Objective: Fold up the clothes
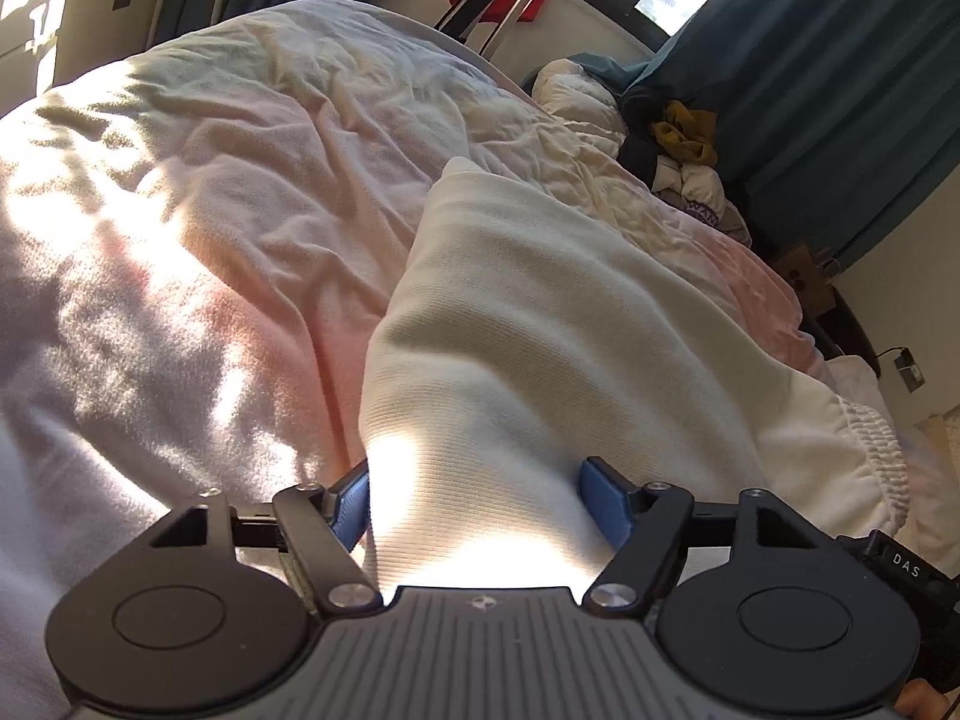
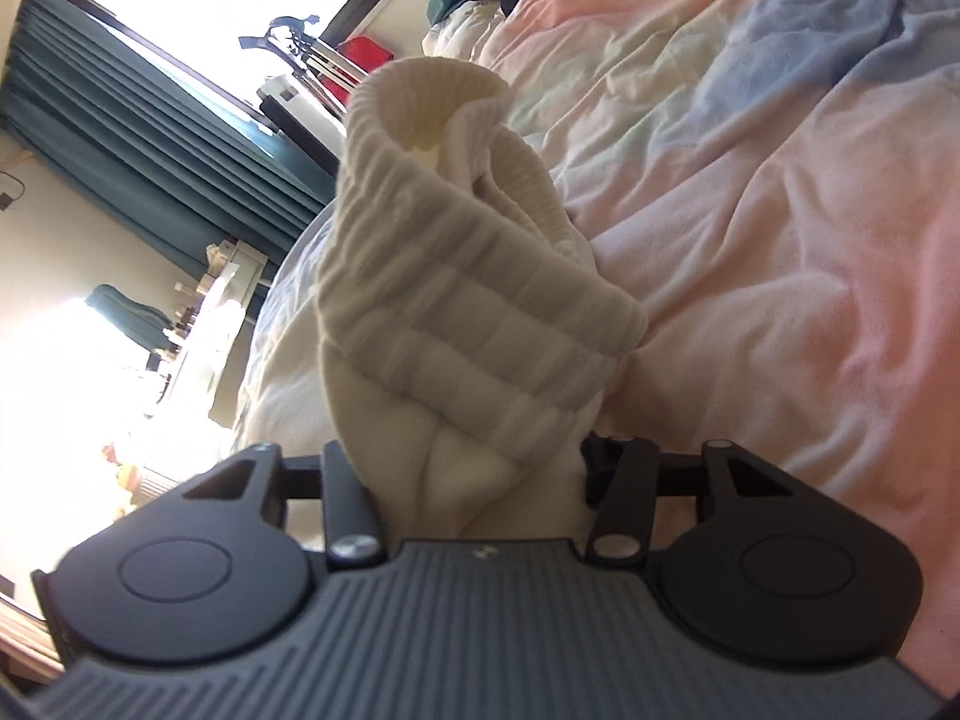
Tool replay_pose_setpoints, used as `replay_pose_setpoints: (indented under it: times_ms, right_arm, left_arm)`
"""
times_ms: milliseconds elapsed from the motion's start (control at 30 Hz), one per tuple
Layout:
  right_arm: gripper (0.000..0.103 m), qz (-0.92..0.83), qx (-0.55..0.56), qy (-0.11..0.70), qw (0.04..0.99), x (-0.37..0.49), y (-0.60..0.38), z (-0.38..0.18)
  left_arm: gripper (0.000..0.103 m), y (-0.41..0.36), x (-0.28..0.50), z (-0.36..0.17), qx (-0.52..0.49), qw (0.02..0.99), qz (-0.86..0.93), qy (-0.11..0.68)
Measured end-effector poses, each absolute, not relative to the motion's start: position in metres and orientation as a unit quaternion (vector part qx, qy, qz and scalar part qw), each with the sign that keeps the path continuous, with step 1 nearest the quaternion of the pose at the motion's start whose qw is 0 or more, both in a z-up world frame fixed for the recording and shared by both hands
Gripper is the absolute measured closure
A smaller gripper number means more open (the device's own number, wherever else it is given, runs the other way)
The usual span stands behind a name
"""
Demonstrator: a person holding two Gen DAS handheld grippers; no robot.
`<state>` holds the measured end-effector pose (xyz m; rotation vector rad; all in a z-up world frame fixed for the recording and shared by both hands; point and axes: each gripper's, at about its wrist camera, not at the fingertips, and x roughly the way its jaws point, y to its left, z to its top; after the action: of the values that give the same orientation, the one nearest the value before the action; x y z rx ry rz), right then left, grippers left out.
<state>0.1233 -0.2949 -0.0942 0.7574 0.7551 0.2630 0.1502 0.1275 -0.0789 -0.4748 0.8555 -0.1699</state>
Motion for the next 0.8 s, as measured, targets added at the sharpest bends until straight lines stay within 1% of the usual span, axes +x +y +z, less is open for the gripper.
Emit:
replay_pose_setpoints:
  times_ms: [67,167,233,400,533,667,800]
  right_arm:
    - [0.063,0.127,0.347,0.352,0.86,0.12,-0.291,-0.086]
    - [0.067,0.139,0.348,0.343,0.861,0.112,-0.297,-0.07]
    - [0.069,0.145,0.344,0.337,0.864,0.106,-0.301,-0.057]
    - [0.07,0.152,0.351,0.304,0.872,0.09,-0.325,-0.017]
    - [0.07,0.145,0.349,0.272,0.885,0.068,-0.365,0.018]
    - [0.07,0.121,0.351,0.23,0.9,0.033,-0.427,0.049]
    - [0.07,0.074,0.359,0.184,0.912,-0.01,-0.511,0.068]
  left_arm:
    - [0.057,0.126,0.147,-0.071,-0.222,0.883,-0.083,0.404]
    - [0.069,0.122,0.14,-0.055,-0.213,0.89,-0.088,0.393]
    - [0.073,0.114,0.134,-0.04,-0.196,0.897,-0.091,0.385]
    - [0.075,0.083,0.118,0.007,-0.184,0.906,-0.121,0.363]
    - [0.075,0.039,0.106,0.046,-0.173,0.91,-0.157,0.343]
    - [0.075,-0.036,0.097,0.079,-0.158,0.907,-0.208,0.332]
    - [0.075,-0.136,0.087,0.101,-0.133,0.899,-0.271,0.316]
